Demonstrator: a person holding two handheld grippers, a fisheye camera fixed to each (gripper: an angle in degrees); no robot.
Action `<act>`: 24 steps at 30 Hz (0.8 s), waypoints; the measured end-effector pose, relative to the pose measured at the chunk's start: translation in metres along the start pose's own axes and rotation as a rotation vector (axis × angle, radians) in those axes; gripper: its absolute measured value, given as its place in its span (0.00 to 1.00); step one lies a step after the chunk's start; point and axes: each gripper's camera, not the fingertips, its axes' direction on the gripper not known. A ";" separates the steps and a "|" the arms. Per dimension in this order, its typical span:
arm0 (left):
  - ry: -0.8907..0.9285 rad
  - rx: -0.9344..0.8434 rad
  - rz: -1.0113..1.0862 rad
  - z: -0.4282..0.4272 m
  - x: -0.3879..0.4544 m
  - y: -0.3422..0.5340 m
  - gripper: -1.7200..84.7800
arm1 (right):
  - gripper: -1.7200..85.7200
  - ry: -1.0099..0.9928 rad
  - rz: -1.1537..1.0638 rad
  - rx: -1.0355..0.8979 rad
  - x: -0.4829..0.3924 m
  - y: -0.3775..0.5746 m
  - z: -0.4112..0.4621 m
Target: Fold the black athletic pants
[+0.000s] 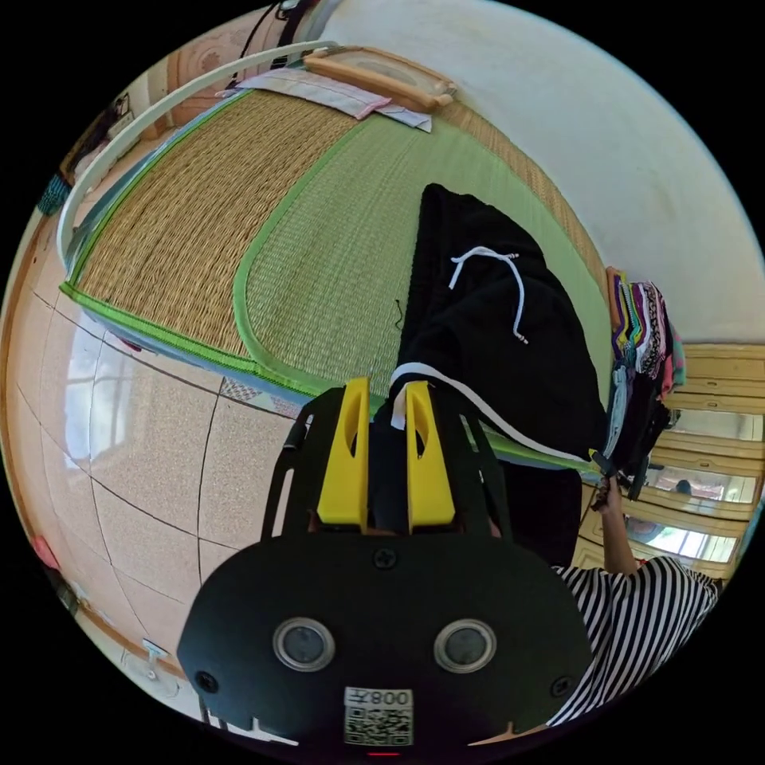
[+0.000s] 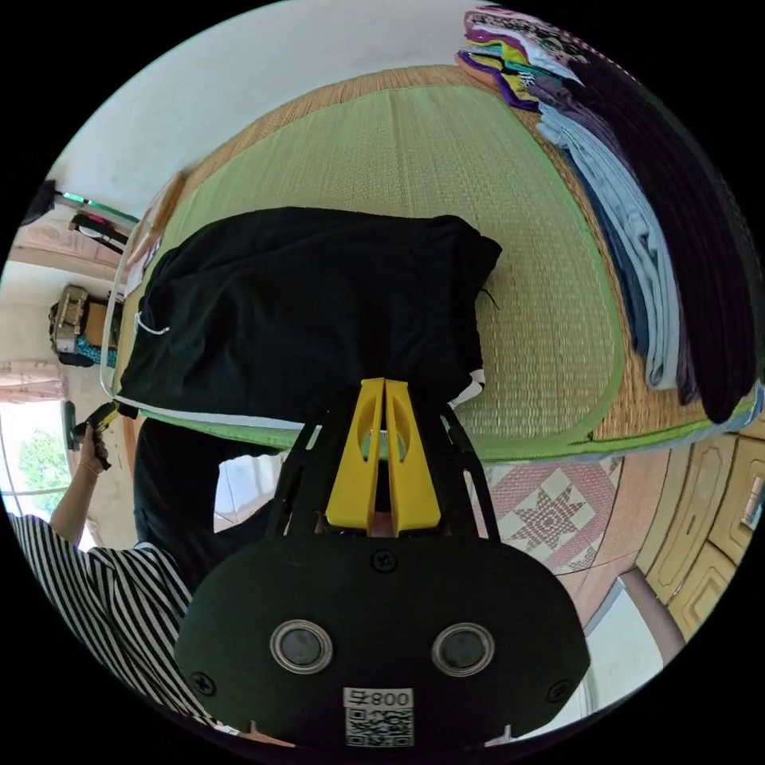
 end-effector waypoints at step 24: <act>0.144 0.028 -0.156 -0.078 -0.155 -0.042 0.16 | 0.07 -0.224 0.206 0.148 0.094 -0.037 -0.090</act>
